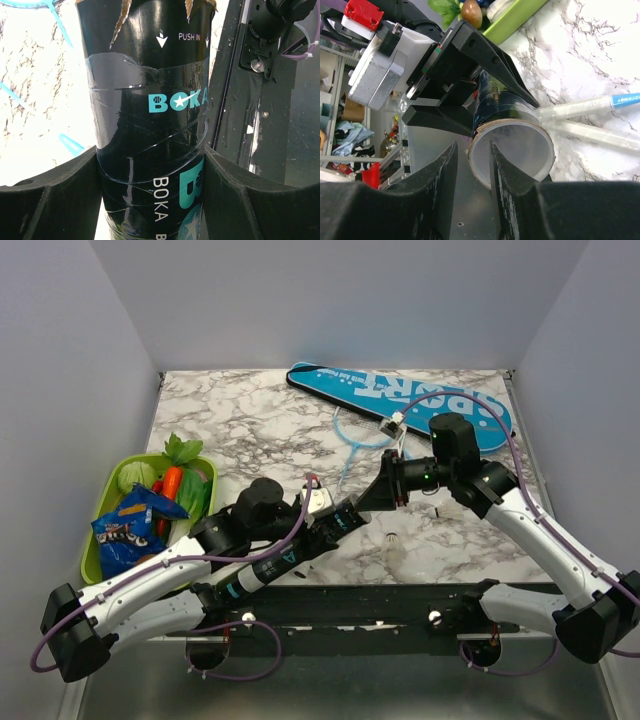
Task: Pack up the badminton gear
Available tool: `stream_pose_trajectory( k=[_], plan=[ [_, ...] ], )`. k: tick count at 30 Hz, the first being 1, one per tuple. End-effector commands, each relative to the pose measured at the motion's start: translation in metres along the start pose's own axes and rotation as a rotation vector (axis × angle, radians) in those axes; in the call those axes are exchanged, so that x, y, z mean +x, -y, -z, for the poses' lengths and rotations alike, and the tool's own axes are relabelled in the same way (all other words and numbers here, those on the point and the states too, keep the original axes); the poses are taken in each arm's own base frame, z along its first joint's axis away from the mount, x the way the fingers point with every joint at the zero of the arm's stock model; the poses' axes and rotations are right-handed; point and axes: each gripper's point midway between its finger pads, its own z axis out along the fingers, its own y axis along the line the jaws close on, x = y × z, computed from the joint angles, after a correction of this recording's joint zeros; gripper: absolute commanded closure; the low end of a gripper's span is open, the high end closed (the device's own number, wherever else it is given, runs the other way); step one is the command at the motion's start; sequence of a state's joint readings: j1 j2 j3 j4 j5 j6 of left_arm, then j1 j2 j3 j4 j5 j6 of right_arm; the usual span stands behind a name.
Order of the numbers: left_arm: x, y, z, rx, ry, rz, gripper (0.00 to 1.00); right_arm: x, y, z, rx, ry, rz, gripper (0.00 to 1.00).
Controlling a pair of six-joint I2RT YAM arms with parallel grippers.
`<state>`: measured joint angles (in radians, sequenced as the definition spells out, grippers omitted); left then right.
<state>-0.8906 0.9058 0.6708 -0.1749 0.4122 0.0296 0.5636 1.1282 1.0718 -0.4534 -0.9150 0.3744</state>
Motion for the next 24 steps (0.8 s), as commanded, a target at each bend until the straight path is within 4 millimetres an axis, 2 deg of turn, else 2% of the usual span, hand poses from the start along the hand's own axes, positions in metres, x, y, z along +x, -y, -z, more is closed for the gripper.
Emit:
stream_pose_trajectory(
  k=[1,10,16,18,24],
  plan=[
    [-0.011,-0.002,-0.001,-0.015,0.041,-0.019,0.85,0.007,-0.003,-0.007,-0.037,-0.026,-0.013,0.61],
    [-0.012,-0.004,0.0,-0.029,0.044,-0.021,0.85,0.008,-0.007,-0.011,-0.05,-0.039,-0.008,0.69],
    [-0.012,-0.006,0.0,-0.043,0.047,-0.024,0.85,0.009,-0.008,-0.012,-0.056,-0.046,-0.007,0.88],
    [-0.013,-0.006,0.001,-0.045,0.051,-0.024,0.85,0.01,-0.01,-0.012,-0.066,-0.05,-0.011,0.99],
    [-0.013,-0.006,0.002,-0.047,0.055,-0.028,0.86,0.009,-0.023,-0.007,-0.114,-0.04,0.027,0.99]
  ],
)
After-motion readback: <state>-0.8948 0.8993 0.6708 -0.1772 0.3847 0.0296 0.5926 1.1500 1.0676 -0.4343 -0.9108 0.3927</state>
